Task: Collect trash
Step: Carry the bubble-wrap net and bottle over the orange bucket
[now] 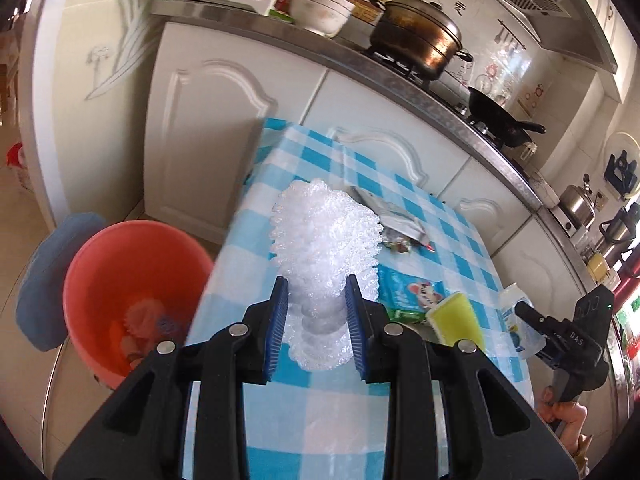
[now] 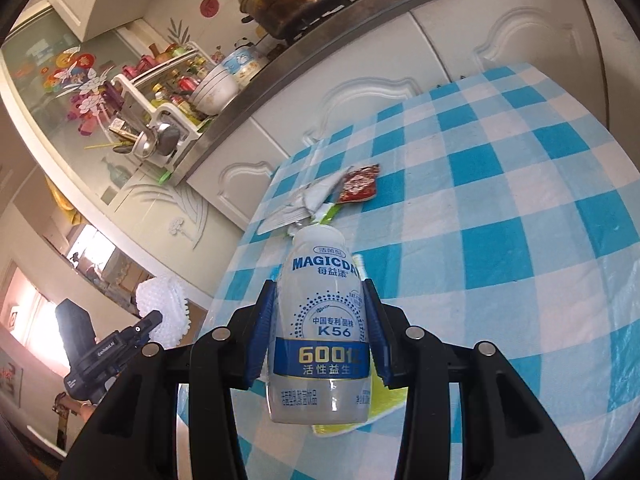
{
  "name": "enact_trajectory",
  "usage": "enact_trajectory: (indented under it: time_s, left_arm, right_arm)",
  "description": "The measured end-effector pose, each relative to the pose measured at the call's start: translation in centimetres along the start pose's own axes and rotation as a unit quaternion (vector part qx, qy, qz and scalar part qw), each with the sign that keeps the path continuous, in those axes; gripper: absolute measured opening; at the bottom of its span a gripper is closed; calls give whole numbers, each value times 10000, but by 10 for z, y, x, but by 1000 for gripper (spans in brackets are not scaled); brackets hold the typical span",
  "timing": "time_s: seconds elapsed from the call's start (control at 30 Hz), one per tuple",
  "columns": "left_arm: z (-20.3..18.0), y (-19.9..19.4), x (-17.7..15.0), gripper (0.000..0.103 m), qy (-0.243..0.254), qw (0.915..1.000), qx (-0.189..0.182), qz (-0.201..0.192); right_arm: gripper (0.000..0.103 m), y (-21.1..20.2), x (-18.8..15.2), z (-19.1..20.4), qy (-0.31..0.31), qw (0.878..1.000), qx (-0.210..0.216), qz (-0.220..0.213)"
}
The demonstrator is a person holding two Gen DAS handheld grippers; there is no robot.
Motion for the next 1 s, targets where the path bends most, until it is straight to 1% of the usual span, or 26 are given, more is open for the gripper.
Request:
enact_trajectory:
  time_s: [0.13, 0.23, 0.33, 0.4, 0.63, 0.73, 0.8, 0.9, 0.93, 0.97, 1.0]
  left_arm:
    - [45, -7, -13, 30, -290, 9991, 312, 43]
    - [69, -8, -21, 30, -523, 9978, 394, 71]
    - [89, -7, -27, 30, -615, 9964, 581, 90]
    - [101, -5, -31, 30, -725, 9956, 588, 115]
    - [143, 4, -45, 30, -998, 9910, 868, 215]
    - [157, 13, -50, 31, -1067, 9887, 998, 346]
    - [163, 19, -51, 31, -1025, 9880, 1085, 394]
    - [168, 34, -52, 34, -920, 9865, 1241, 548]
    - [169, 39, -53, 38, -856, 9864, 1275, 586]
    - [169, 43, -55, 46, -793, 9863, 1312, 610]
    - [171, 46, -57, 54, -780, 9850, 1404, 628]
  right_arm:
    - [44, 24, -13, 42, -291, 9988, 223, 317]
    - [44, 43, -23, 77, -561, 9961, 397, 549]
    - [44, 64, -31, 108, -796, 9925, 529, 761]
    - [44, 80, -38, 125, -935, 9896, 580, 923]
    - [44, 148, -77, 184, -1398, 9746, 727, 1593]
    - [44, 179, -94, 214, -1698, 9658, 808, 1786]
    - [44, 200, -101, 230, -1861, 9613, 830, 1856]
    - [44, 232, -108, 242, -2069, 9579, 686, 1869]
    - [45, 242, -110, 242, -2060, 9578, 658, 1896]
    - [50, 250, -112, 241, -2008, 9579, 648, 1948]
    - [62, 257, -112, 237, -1938, 9595, 577, 1961]
Point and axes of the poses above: each gripper's, at about its wrist camera, not at the fingertips, and y roughly the way its jaws point, z to its left, x to its top, the point moved 9 cm from there along y, roughly the way its jaws point, and after that the axes turned 6 degrees about y, right-handed, at the moved point
